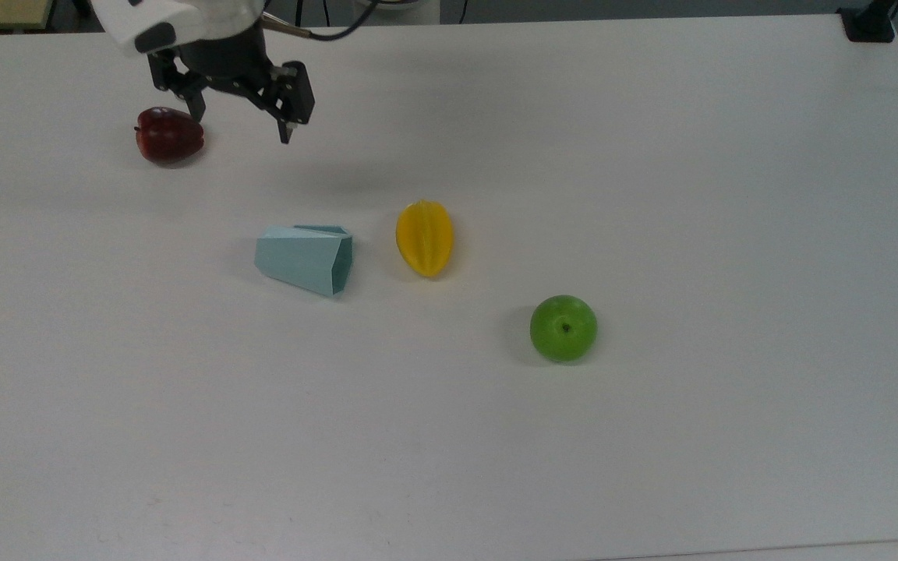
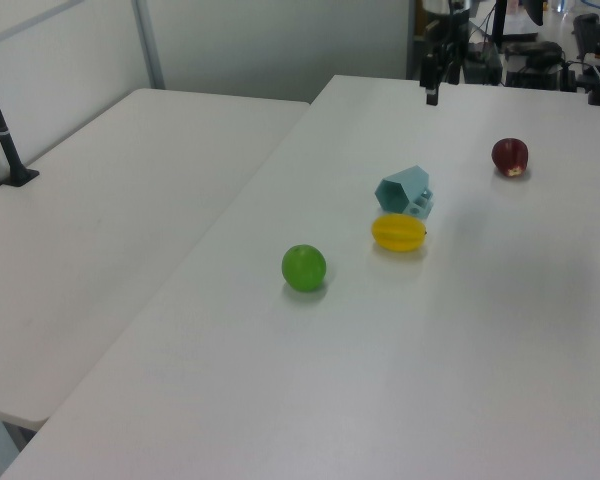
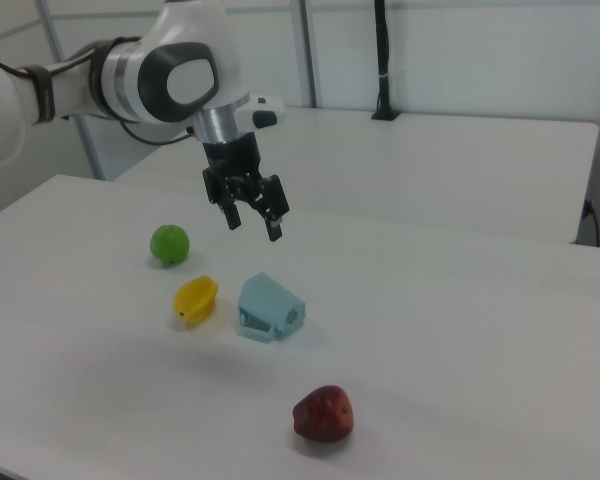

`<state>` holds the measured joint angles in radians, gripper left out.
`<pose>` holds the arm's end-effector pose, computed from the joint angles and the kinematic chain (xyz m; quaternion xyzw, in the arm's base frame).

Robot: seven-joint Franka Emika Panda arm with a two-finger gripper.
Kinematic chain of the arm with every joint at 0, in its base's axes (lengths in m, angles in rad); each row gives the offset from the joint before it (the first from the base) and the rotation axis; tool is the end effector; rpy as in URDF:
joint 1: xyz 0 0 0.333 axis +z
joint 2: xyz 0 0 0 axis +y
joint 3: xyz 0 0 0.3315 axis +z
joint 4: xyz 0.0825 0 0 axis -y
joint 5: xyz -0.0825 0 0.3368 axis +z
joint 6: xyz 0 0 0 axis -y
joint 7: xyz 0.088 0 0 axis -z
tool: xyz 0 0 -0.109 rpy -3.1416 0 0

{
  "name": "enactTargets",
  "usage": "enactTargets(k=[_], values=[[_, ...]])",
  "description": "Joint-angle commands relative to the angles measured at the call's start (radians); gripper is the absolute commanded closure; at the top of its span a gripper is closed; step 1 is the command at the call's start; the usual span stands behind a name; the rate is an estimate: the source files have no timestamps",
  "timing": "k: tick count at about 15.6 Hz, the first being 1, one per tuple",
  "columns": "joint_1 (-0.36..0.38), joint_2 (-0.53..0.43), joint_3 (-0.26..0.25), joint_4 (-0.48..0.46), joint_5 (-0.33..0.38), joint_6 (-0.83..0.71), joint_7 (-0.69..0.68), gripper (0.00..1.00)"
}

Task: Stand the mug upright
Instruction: 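Move the open gripper down toward the tipped light-blue mug, then close the gripper on the mug's rim and grip it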

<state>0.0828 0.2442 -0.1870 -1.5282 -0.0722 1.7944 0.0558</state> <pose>0.5937 -0.0556 0.5438 0.9958 -0.0693 0.0116 0.0580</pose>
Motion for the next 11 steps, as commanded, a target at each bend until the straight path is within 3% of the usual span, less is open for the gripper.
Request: enactTargets(k=[1, 7, 11], values=[[0.090, 0.088, -0.009, -0.004, -0.081, 0.085, 0.054, 0.00], [0.192, 0.210, -0.008, -0.010, -0.332, 0.112, 0.275, 0.00], [0.215, 0.239, -0.008, -0.033, -0.376, 0.149, 0.325, 0.00]])
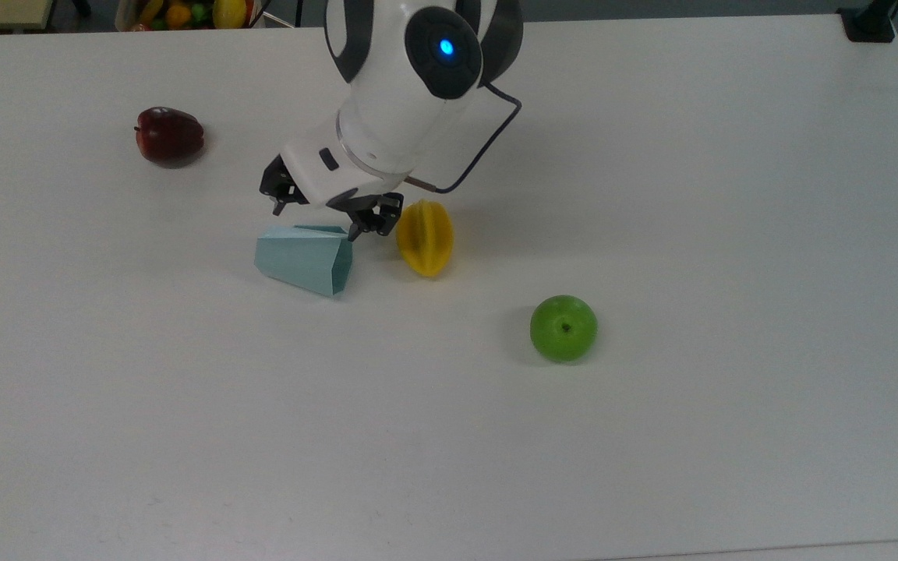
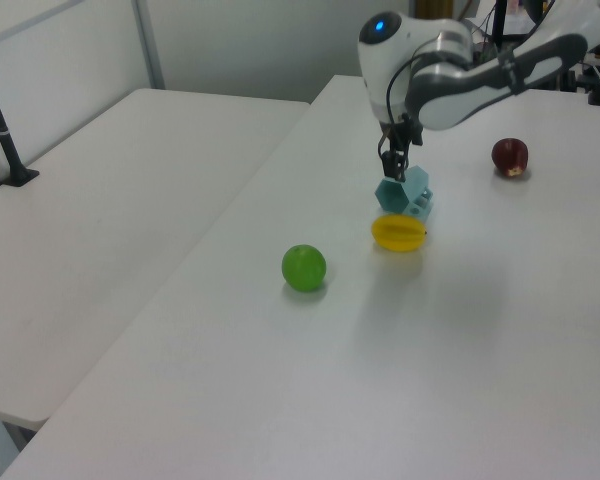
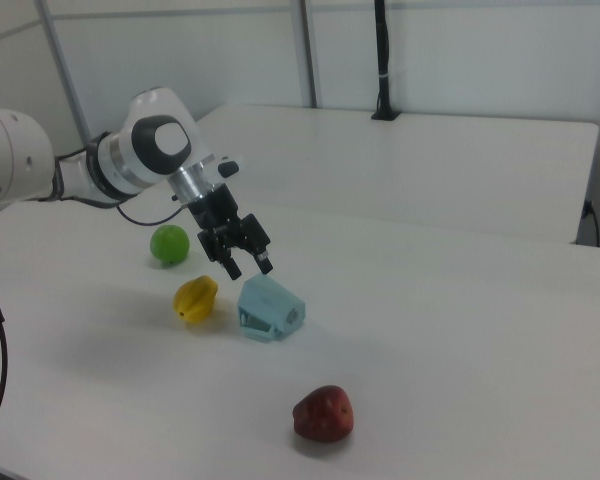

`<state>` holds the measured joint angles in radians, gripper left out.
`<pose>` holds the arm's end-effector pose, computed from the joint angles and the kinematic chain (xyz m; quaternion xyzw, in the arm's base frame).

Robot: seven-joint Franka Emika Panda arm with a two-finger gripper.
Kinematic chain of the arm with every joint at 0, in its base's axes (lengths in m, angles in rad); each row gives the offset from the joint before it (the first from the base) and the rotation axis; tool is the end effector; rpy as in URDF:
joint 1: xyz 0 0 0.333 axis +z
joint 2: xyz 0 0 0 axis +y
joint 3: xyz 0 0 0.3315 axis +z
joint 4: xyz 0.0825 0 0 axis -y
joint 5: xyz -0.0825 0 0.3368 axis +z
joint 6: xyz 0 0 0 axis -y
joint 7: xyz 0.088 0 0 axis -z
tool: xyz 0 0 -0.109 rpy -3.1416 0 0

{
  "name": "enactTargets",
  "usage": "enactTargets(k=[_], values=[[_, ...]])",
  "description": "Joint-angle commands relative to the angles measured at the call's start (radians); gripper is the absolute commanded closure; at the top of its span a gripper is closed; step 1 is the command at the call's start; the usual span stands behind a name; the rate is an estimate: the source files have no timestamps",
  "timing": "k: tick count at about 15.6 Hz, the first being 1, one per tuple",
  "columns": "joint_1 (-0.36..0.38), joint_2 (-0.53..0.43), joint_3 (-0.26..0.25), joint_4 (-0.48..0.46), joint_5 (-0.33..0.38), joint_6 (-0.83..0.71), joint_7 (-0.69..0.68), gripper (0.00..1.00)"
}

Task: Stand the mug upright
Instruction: 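Close the gripper on the mug's rim and grip it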

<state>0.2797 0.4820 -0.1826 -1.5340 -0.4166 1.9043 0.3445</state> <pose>0.6421 0.0522 0.4122 0.9704 -0.0345 0.0002 0.2389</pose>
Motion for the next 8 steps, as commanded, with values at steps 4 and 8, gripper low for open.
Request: enactTargets(k=[4, 8], values=[[0.018, 0.026, -0.012, -0.028, -0.062, 0.044, 0.037, 0.11], [0.015, 0.035, -0.012, -0.028, -0.091, 0.042, 0.037, 0.49]])
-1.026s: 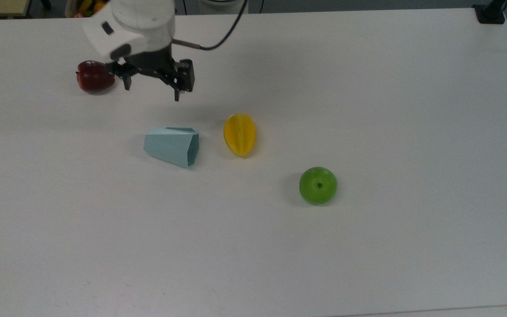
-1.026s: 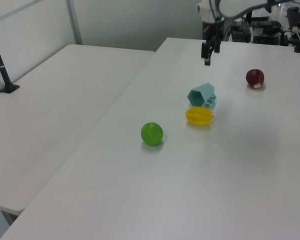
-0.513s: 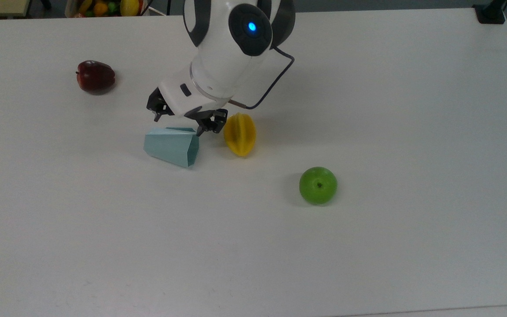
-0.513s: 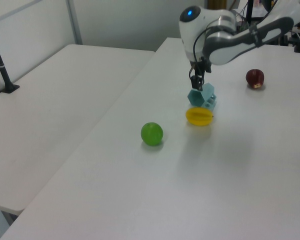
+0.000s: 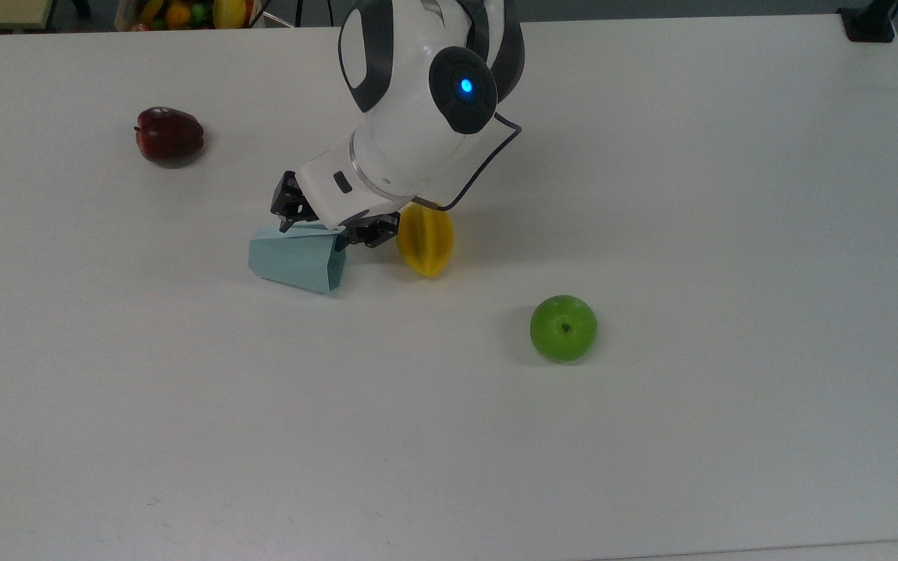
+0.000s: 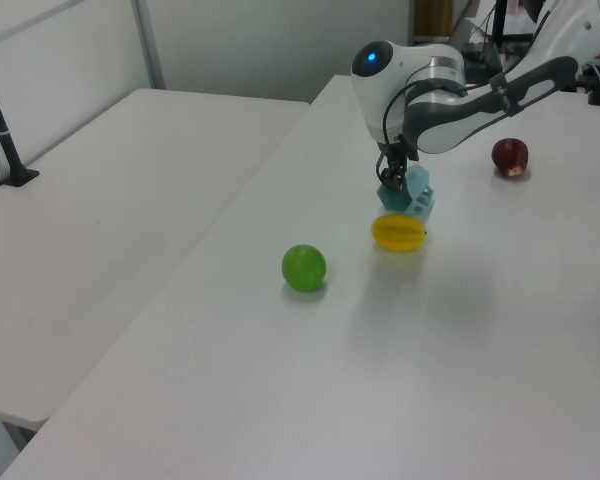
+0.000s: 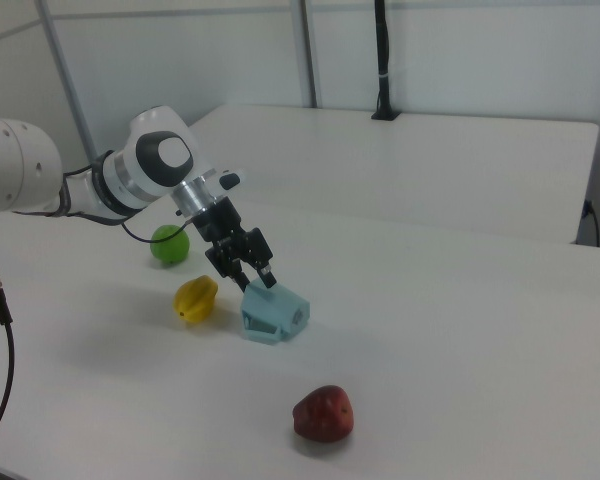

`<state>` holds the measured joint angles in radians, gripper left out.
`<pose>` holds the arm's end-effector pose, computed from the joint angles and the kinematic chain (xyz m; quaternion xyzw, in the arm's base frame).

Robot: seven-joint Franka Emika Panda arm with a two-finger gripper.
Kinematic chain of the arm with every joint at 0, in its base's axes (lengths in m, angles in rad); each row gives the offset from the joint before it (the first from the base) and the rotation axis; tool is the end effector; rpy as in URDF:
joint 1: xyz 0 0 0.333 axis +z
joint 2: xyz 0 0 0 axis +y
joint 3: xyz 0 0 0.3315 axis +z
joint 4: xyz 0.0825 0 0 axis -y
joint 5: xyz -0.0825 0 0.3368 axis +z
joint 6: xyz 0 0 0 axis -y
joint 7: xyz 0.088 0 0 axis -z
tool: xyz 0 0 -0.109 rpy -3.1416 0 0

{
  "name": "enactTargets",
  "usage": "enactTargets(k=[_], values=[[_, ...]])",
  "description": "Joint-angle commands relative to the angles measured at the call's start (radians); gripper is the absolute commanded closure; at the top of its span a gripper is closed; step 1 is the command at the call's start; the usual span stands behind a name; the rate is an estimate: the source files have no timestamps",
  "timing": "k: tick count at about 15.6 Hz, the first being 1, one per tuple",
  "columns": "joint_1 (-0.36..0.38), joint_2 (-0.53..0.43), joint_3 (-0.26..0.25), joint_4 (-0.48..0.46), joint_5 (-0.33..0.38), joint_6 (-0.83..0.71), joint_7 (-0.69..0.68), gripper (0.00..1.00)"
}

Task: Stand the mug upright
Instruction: 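Close the gripper on the mug's rim and grip it, then rotate the held mug upright and set it on the table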

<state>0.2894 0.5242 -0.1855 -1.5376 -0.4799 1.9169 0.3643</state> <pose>0.6464 0.0545 0.3870 0.9622 -0.0208 -0.0050 0.2715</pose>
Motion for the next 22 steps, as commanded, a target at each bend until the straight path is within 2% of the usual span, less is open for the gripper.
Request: enactTargets(k=[1, 5, 6, 9, 11, 15, 17, 20, 22], values=[[0.004, -0.006, -0.009, -0.024, -0.032, 0.030, 0.018, 0.59], [0.004, -0.007, -0.009, -0.026, -0.039, 0.028, 0.019, 0.96], [0.002, -0.007, -0.009, -0.024, -0.039, 0.028, 0.019, 1.00], [-0.012, -0.026, -0.008, -0.016, -0.026, 0.031, 0.050, 1.00], [-0.041, -0.061, -0.008, -0.015, 0.016, 0.031, 0.039, 1.00], [-0.076, -0.120, -0.018, -0.013, 0.249, 0.028, -0.143, 1.00], [-0.102, -0.151, -0.020, -0.013, 0.337, 0.022, -0.214, 1.00], [-0.118, -0.158, -0.032, -0.013, 0.437, 0.024, -0.295, 1.00], [-0.118, -0.139, -0.032, -0.016, 0.455, 0.031, -0.301, 1.00]])
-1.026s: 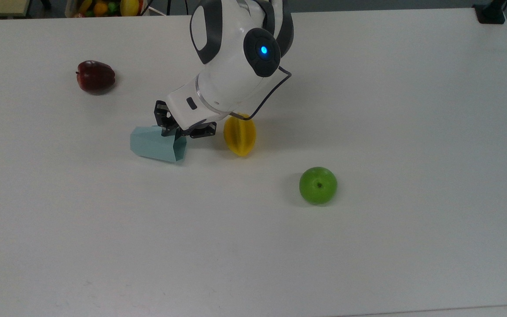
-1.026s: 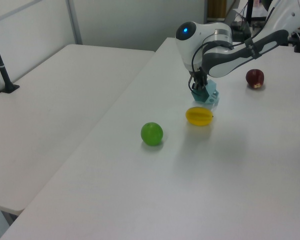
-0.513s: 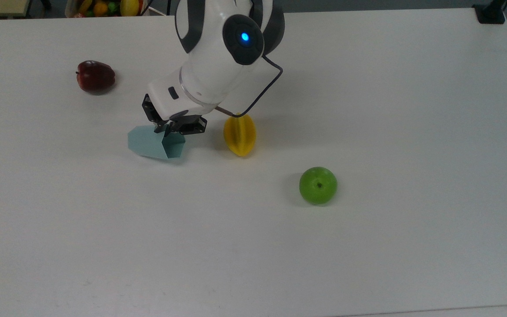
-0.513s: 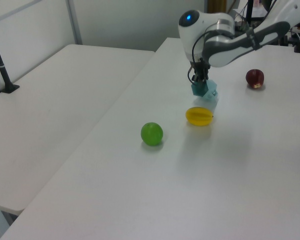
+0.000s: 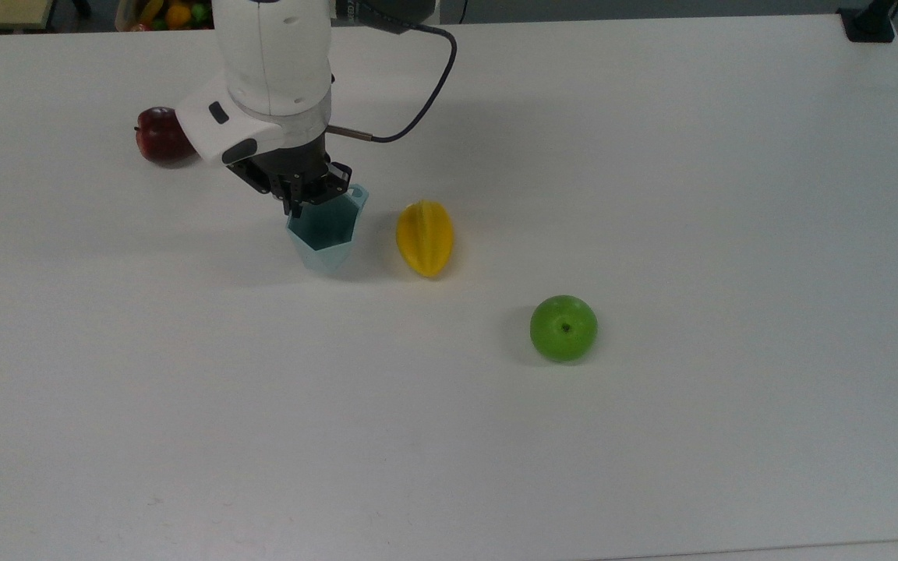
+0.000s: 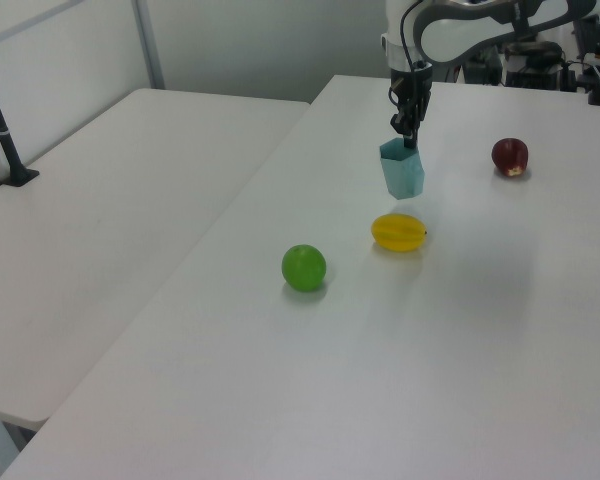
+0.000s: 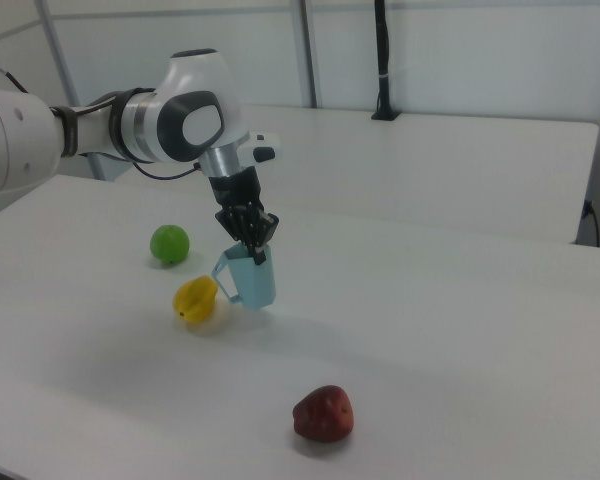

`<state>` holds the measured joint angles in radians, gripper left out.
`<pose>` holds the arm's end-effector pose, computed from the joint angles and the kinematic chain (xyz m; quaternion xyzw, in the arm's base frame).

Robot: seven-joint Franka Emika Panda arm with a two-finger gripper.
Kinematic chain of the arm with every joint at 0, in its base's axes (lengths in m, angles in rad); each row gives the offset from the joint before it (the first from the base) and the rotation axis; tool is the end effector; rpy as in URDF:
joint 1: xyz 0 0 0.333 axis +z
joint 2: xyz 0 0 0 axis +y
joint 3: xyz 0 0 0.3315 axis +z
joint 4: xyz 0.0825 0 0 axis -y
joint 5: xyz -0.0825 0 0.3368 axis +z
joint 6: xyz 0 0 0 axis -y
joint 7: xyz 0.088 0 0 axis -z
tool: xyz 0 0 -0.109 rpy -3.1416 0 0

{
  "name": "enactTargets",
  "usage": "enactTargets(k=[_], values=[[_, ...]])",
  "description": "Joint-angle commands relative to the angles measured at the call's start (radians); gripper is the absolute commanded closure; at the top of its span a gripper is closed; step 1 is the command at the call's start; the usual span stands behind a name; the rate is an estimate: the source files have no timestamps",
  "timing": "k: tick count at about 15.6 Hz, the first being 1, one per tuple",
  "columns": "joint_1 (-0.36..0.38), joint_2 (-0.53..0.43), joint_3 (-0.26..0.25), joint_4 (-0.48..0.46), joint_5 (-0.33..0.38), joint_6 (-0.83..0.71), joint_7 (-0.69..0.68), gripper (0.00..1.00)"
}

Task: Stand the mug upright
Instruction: 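Rotate the held mug upright and set it on the table, then open the gripper and lift it away from the mug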

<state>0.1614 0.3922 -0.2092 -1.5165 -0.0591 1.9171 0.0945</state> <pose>0.6358 -0.0139 0.4707 0.9963 -0.0531 0.0098 0.0673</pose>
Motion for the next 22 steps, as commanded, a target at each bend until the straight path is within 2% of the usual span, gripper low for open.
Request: enactTargets(k=[1, 4, 5, 6, 8, 9, 16, 22], values=[[0.012, 0.005, -0.009, -0.039, 0.036, 0.036, -0.030, 1.00], [0.018, 0.033, -0.009, -0.045, 0.044, 0.114, -0.016, 1.00], [0.018, 0.034, -0.009, -0.045, 0.044, 0.115, -0.016, 0.97], [0.015, 0.033, -0.009, -0.045, 0.044, 0.115, -0.019, 0.74], [0.012, 0.031, -0.010, -0.045, 0.044, 0.114, -0.030, 0.15], [0.010, 0.031, -0.010, -0.044, 0.042, 0.111, -0.032, 0.00], [0.006, -0.058, -0.042, -0.034, 0.044, 0.008, -0.076, 0.00], [-0.052, -0.199, -0.061, -0.036, 0.068, -0.208, -0.159, 0.00]])
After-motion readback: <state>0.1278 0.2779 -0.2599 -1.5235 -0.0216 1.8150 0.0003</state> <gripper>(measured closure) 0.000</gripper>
